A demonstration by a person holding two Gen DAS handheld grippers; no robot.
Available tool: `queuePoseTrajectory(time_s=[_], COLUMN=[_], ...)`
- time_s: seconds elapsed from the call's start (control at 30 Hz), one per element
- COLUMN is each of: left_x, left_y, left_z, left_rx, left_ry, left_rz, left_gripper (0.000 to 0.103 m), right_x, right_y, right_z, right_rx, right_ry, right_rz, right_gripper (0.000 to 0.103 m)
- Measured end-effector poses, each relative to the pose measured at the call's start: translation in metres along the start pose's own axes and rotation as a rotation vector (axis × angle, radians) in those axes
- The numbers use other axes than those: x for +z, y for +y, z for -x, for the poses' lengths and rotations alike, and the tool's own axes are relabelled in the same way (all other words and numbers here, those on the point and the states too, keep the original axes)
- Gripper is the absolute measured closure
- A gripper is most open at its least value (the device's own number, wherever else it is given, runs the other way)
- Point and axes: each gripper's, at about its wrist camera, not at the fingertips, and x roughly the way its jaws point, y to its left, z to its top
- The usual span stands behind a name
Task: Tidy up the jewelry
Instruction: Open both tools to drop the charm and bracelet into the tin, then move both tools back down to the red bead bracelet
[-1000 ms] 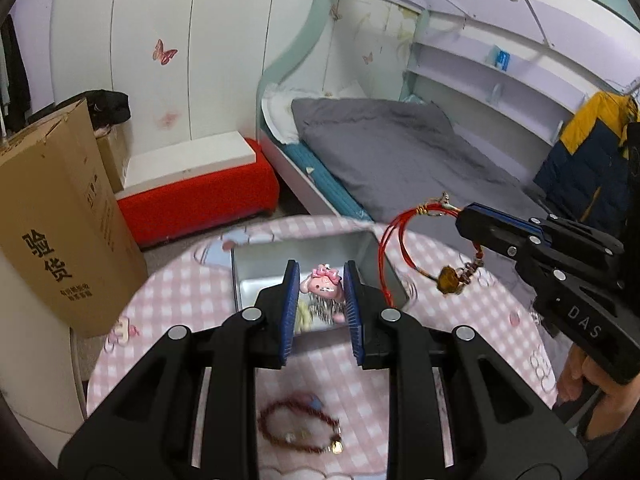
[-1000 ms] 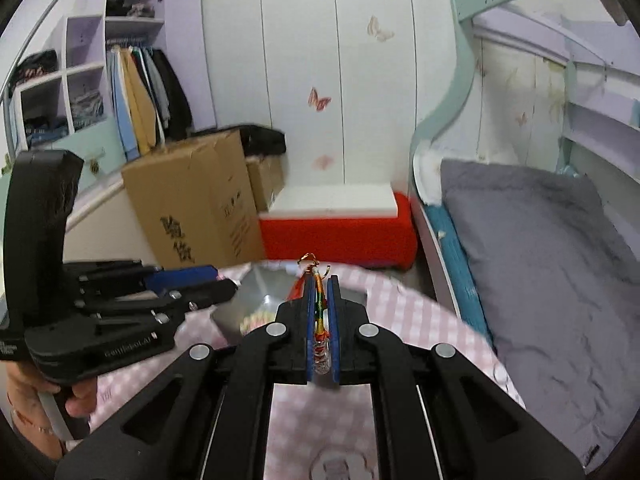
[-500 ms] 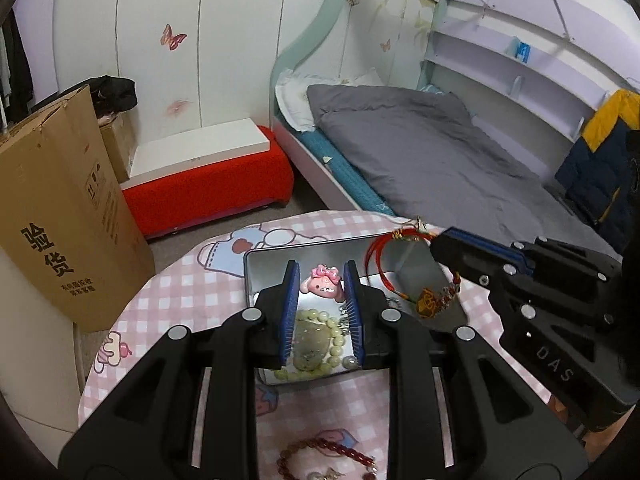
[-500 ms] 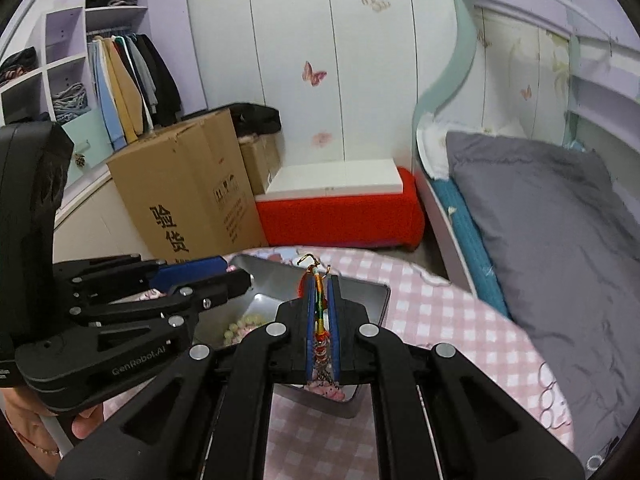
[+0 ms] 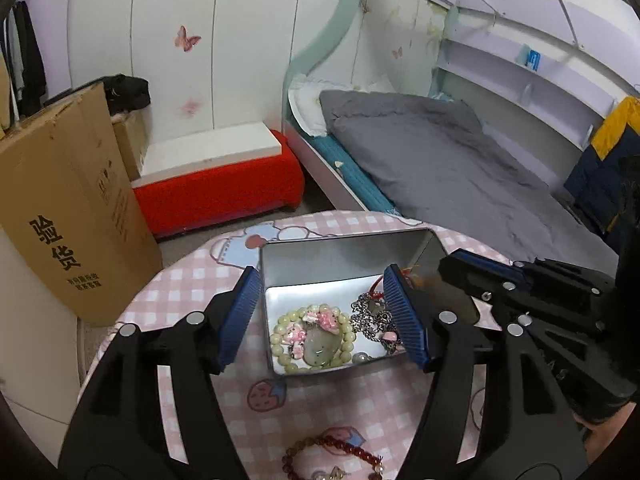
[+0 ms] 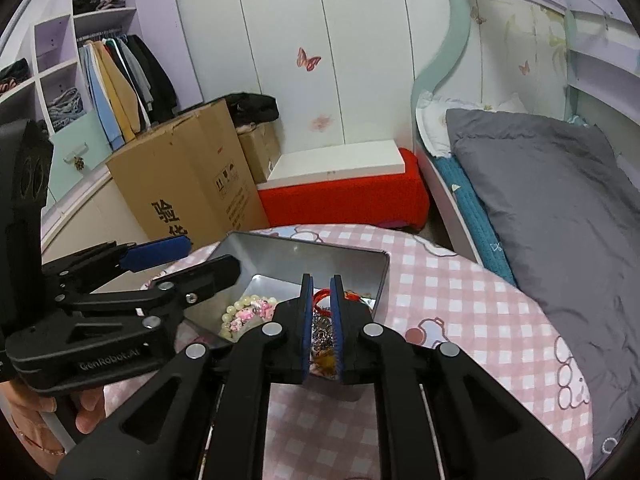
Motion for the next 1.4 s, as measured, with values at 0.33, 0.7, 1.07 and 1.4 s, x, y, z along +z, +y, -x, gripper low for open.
queuePoseTrajectory(time_s=[0.33,0.7,1.07,1.4], left_x=[-0.027,-0.083,-0.120,-0.133], left_y=[-0.014,-0.024,-0.002,0.018], left_z=[0.086,0.138,0.151,0.137], left_rx=[0.099,0.137,0.165,0.168], left_ry=[-0.175,-0.202,-0.150,-0.100], left_rz=[-0.015,-0.007,0.031,0.077], left_gripper=[0.031,0.025,0.025,0.025], right_x=[-0.012,-0.056,-0.089,-0.101], right_y=[0.015,0.036,0.055,0.073], right_z=[0.081,0.126,0.113,0.052], right_rx=[-0.054,-0.078,-0.038,0.013], right_ry=[-0.149,-0.159,-0.061,0.103], right_rz=[0.053,0.087,0.107,0.133], right_gripper=[0.064,0.055,0.055,0.055])
